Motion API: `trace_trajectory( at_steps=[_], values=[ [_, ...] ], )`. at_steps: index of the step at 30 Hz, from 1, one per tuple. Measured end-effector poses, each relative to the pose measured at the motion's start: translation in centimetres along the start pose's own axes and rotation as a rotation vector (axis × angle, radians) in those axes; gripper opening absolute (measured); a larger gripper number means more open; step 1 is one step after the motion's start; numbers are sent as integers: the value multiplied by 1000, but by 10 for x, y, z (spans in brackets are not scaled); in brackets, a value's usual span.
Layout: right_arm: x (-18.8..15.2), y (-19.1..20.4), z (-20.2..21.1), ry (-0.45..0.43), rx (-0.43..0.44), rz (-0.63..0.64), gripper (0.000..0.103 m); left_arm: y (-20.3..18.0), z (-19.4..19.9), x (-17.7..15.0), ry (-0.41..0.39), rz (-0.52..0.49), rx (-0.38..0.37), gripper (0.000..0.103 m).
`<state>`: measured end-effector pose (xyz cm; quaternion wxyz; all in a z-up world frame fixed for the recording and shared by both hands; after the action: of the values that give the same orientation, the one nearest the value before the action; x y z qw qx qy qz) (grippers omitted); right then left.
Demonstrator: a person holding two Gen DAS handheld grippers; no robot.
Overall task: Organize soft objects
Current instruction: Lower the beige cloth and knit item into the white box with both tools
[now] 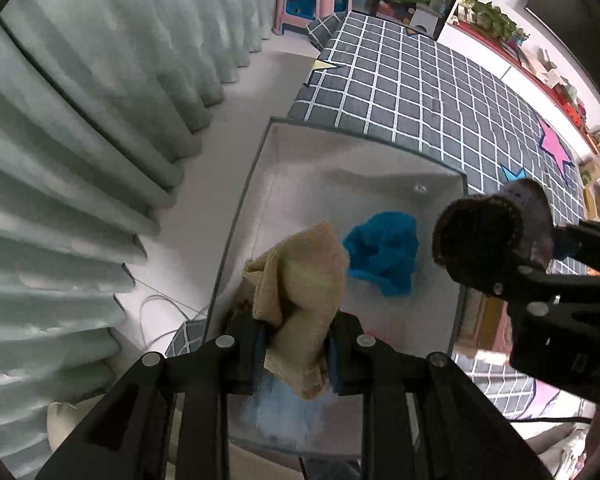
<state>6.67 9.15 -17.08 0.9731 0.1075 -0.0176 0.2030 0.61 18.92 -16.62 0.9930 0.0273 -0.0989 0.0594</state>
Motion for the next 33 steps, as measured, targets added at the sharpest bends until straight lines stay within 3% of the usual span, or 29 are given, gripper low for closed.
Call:
trace_trajectory(
  at_steps=[10,33],
  values=[
    [23,-13,-23,37,-5,-28,57,0,-27,29,26,7,20,26],
    [44,-29,-39,60,-5,-55,57,-7,-62,40,91,1,24,26]
  ],
)
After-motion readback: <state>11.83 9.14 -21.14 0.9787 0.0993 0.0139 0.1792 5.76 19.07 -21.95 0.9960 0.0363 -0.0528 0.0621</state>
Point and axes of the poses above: each gripper's, at about its wrist camera, not at the fingertips, and z roughly against the way its jaws point, y to its left, x to its top, the point moved 10 cm from there along -z, roughly the way its jaws point, and after that the axes turned 11 degrees about -z, right-handed, at the moved point
